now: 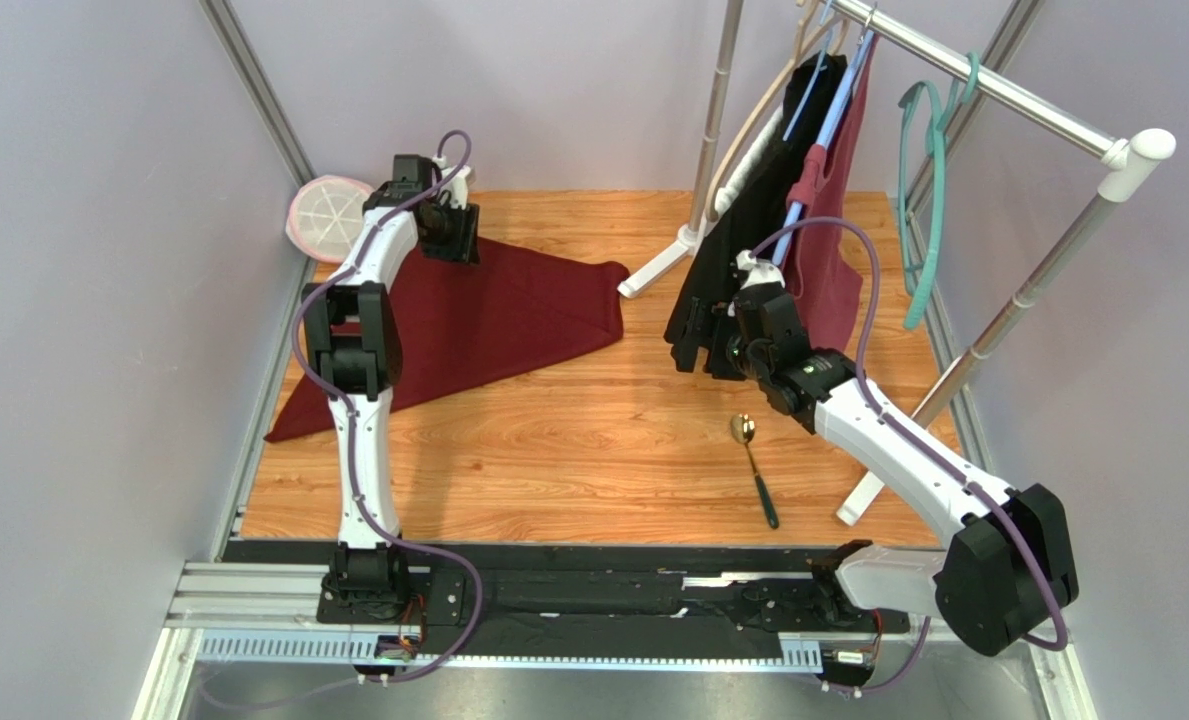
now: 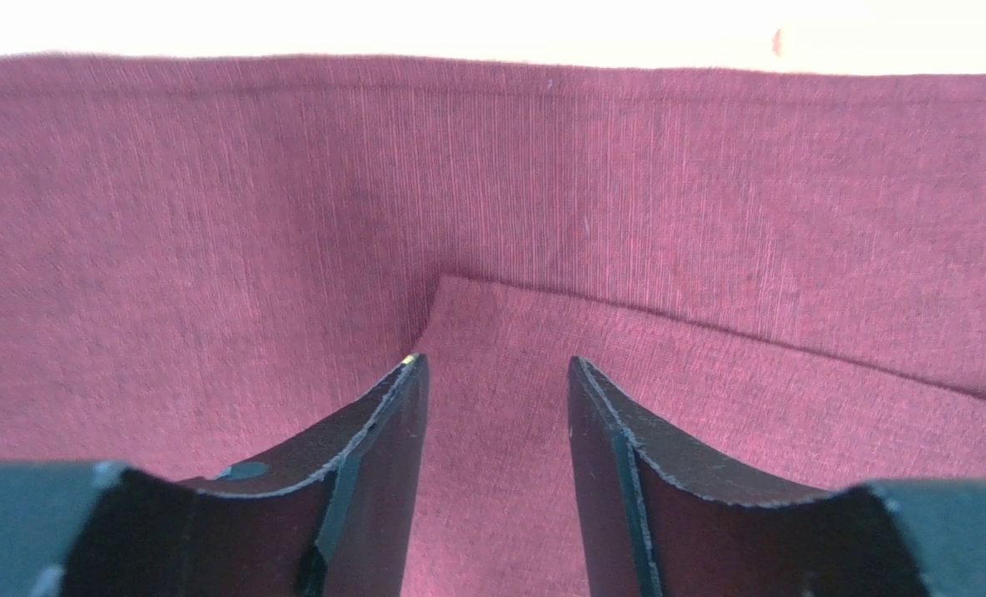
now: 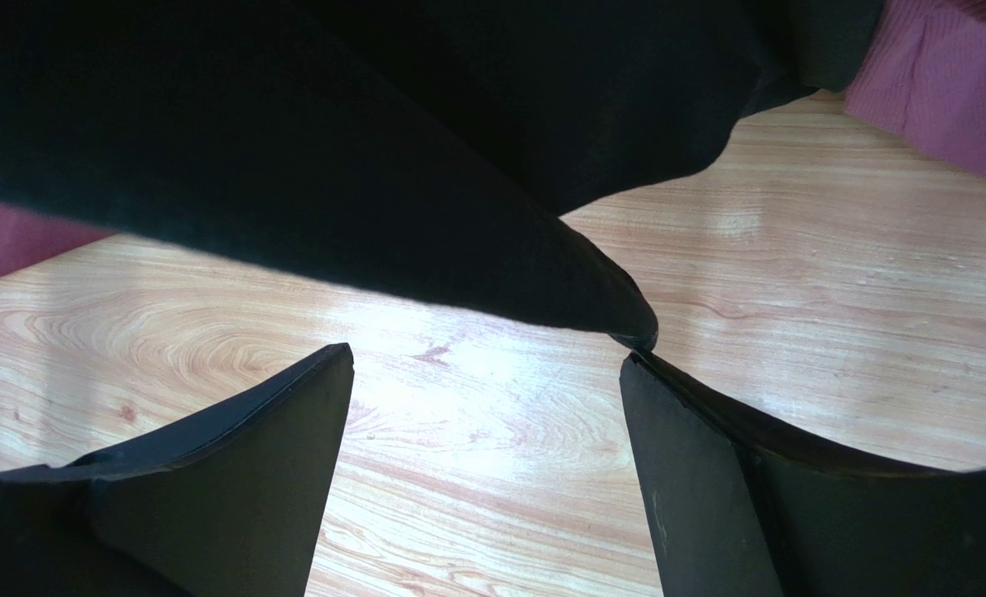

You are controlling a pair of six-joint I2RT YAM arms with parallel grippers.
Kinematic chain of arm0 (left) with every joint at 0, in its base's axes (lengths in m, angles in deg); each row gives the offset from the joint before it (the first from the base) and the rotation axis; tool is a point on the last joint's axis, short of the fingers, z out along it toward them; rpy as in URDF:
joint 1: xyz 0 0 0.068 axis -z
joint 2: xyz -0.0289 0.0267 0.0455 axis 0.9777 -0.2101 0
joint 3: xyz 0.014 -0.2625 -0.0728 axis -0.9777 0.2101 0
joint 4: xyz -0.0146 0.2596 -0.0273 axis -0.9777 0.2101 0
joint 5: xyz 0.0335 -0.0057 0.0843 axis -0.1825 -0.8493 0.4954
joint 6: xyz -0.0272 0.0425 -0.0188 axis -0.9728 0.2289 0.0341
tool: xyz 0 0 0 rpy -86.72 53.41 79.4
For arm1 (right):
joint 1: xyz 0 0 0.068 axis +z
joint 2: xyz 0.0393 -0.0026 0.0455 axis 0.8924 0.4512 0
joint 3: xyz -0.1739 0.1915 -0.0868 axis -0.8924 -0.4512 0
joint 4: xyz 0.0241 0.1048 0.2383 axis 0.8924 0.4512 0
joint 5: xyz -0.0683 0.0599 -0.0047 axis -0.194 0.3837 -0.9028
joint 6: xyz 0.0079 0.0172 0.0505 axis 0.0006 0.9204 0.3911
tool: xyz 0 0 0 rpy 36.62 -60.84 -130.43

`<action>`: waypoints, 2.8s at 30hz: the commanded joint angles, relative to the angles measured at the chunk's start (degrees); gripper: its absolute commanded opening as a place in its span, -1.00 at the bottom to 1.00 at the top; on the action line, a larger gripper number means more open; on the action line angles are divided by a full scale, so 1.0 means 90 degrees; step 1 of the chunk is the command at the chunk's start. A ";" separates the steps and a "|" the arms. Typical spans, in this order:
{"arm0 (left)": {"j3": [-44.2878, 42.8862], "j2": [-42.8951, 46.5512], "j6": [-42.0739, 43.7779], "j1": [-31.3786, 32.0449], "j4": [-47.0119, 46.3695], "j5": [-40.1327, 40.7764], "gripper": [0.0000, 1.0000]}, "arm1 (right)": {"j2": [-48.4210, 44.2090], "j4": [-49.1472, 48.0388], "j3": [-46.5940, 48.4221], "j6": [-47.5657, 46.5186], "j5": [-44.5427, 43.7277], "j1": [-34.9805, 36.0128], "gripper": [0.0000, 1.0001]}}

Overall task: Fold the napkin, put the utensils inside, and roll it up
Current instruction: Fold the napkin

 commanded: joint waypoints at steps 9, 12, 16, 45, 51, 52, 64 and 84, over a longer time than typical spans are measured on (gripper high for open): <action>0.2767 0.1822 -0.2469 0.0616 -0.1806 -0.0195 0.18 | 0.0175 -0.0716 -0.0248 0.0249 0.0443 0.0042 0.64; 0.3518 0.2027 -0.3280 0.0607 -0.2314 -0.0127 0.18 | 0.0068 -0.0745 -0.0307 0.0230 0.0443 0.0052 0.63; 0.4445 0.2329 -0.3982 0.0501 -0.2510 0.0176 0.18 | -0.0127 -0.0658 -0.0365 0.0210 0.0423 0.0052 0.63; 0.8344 0.5064 -0.4590 0.0012 -0.3564 0.1172 0.25 | -0.0977 -0.0589 -0.1010 0.0366 -0.0113 0.0530 0.62; 0.8598 0.5270 -0.4346 0.0031 -0.3623 0.0949 0.25 | -0.0958 -0.0580 -0.1039 0.0425 -0.0455 0.1019 0.62; 0.8608 0.5260 -0.4317 0.0060 -0.3643 0.0880 0.25 | -0.0958 -0.0570 -0.1010 0.0444 -0.0504 0.1125 0.62; 0.8589 0.5582 -0.4112 0.0977 -0.3341 0.1319 0.24 | -0.1250 -0.0531 -0.1020 0.0552 -0.0817 0.1312 0.62; 0.7505 0.4656 -0.4462 0.2618 -0.3809 0.1769 0.28 | -0.1856 -0.0161 -0.1176 0.0435 -0.1051 0.1302 0.63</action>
